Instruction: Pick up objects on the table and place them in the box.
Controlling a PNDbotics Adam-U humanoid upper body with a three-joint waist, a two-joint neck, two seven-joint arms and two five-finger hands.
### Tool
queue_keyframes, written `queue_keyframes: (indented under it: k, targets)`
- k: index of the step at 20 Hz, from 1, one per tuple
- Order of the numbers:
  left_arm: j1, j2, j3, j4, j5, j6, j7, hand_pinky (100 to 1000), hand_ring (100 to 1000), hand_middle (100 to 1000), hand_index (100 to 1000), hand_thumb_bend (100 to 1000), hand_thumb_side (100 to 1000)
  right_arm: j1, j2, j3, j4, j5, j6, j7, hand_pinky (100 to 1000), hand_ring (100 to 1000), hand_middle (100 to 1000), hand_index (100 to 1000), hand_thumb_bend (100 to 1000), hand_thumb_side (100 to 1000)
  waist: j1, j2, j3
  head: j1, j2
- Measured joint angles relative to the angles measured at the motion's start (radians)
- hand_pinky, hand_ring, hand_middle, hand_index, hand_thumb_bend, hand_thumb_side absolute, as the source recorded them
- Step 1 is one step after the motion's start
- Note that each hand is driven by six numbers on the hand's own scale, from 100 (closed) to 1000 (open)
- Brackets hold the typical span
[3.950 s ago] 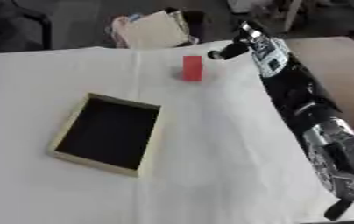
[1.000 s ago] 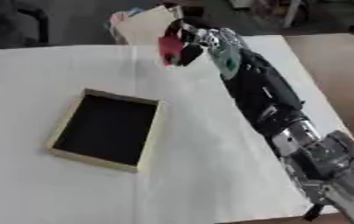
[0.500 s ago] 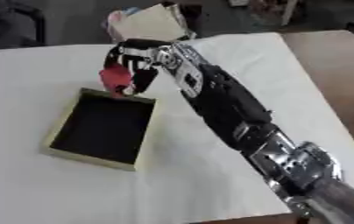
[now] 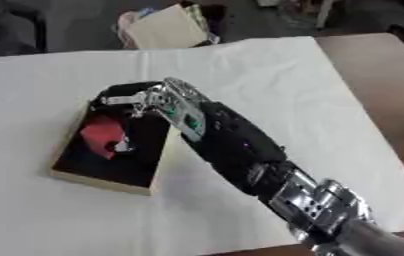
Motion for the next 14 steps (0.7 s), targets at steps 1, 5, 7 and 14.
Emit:
queue_keyframes:
  k: [1,5,7,14]
  targets:
    - [0.0,-0.001,0.0,0.0,0.0,0.0,0.0,805,664,672,809,215,435,0.004,0.004,0.0,0.006,0.014,-0.004,-0.003,658,769,767,943,283,100,0.0,0.0,0.0,0.0,0.0]
    - [0.0,-0.003,0.0,0.0,0.0,0.0,0.0,805,664,672,809,214,436,0.009,0.011,-0.007,0.022,0.054,-0.025,-0.035,693,818,922,1000,461,188,0.002,0.002,-0.002,0.0,0.0]
    - [0.0,-0.003,0.0,0.0,0.0,0.0,0.0,805,664,672,809,215,436,0.01,0.011,-0.013,0.027,0.069,-0.034,-0.063,696,823,945,1000,518,221,0.003,0.004,-0.006,0.0,0.0]
    - [0.001,-0.003,0.0,0.0,0.0,0.001,-0.001,805,665,672,809,214,436,0.01,0.009,-0.029,0.026,0.079,-0.047,-0.153,676,810,947,1000,660,288,0.006,0.004,-0.013,0.0,0.0]
